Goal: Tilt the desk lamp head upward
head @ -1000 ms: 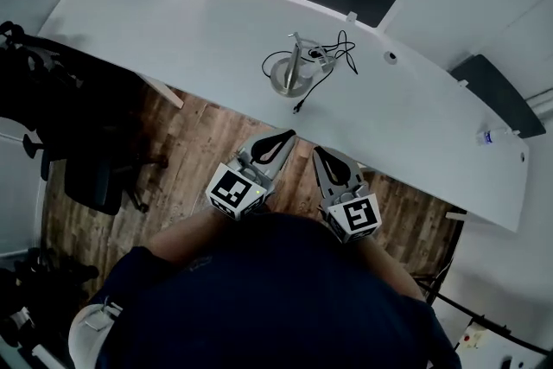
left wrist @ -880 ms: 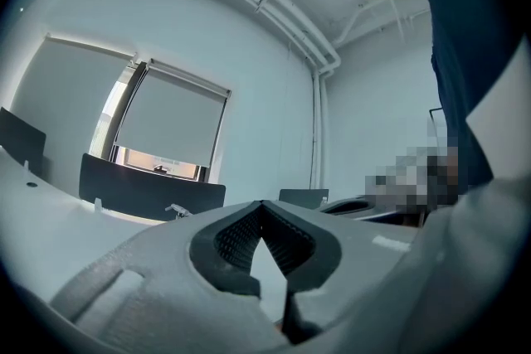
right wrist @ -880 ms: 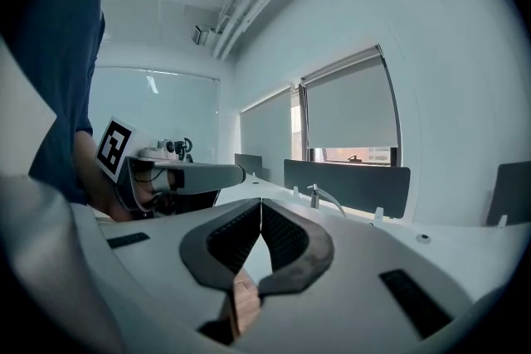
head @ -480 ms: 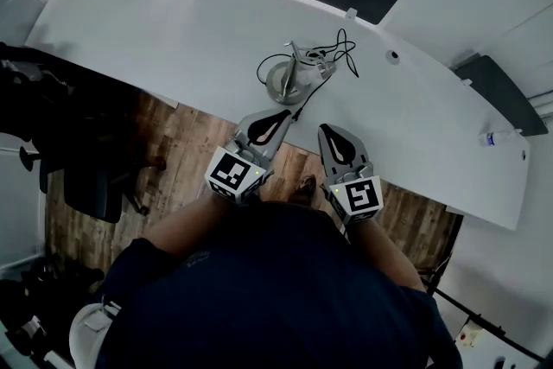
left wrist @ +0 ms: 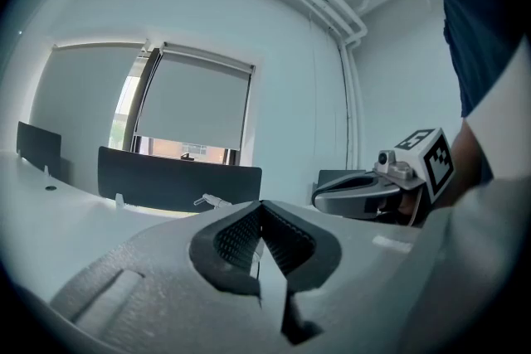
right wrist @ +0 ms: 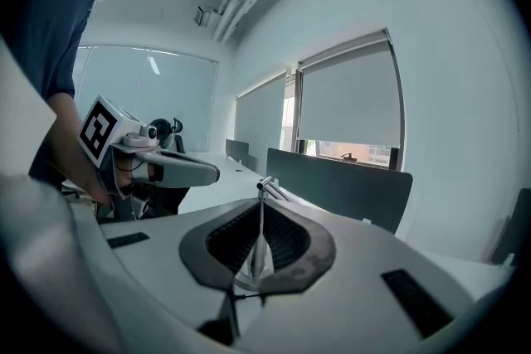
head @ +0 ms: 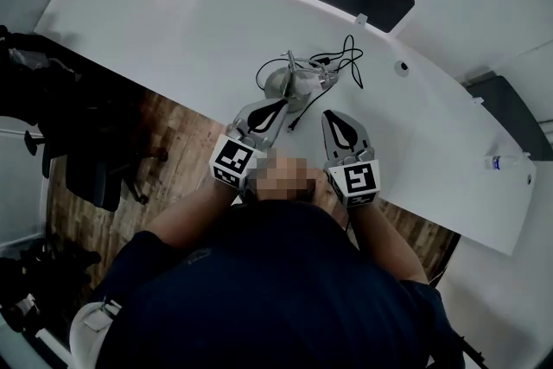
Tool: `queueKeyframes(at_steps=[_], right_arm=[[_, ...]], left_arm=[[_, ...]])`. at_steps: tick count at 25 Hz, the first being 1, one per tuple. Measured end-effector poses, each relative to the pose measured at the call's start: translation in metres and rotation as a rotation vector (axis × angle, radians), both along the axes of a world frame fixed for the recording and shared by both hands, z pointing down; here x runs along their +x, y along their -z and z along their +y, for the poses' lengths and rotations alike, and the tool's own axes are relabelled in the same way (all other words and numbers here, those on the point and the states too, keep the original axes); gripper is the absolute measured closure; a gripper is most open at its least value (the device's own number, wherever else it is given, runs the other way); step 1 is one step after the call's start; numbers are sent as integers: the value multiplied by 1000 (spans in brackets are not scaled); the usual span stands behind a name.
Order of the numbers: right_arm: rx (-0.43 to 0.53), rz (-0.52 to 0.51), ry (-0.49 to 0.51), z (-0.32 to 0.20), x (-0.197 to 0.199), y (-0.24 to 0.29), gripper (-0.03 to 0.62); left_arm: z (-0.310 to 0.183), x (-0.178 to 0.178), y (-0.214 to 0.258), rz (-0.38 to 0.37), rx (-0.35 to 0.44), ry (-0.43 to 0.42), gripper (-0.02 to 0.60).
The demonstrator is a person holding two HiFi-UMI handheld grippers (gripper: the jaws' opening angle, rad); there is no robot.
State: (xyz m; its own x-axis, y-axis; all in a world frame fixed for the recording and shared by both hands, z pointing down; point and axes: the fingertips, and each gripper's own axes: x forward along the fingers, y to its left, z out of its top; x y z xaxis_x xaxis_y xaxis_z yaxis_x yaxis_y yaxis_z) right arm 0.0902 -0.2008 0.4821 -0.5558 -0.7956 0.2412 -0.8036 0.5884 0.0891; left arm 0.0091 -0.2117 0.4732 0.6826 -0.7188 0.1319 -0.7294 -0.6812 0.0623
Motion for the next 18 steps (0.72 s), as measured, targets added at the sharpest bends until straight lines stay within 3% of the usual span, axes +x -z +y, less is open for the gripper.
queueKeyframes(at_steps=[7,13,18], right_arm=[[-33,51,14,-36,7,-24,575],[-58,111,16,-64,9,-45,515],[-65,175,18,-85,10,-62,479]], left_arm=[[-33,3,-27,-73,-23,32,575],[-54,1,-51,-136,-54,41,572],[-70,0,-68,-169,-82,47,499]])
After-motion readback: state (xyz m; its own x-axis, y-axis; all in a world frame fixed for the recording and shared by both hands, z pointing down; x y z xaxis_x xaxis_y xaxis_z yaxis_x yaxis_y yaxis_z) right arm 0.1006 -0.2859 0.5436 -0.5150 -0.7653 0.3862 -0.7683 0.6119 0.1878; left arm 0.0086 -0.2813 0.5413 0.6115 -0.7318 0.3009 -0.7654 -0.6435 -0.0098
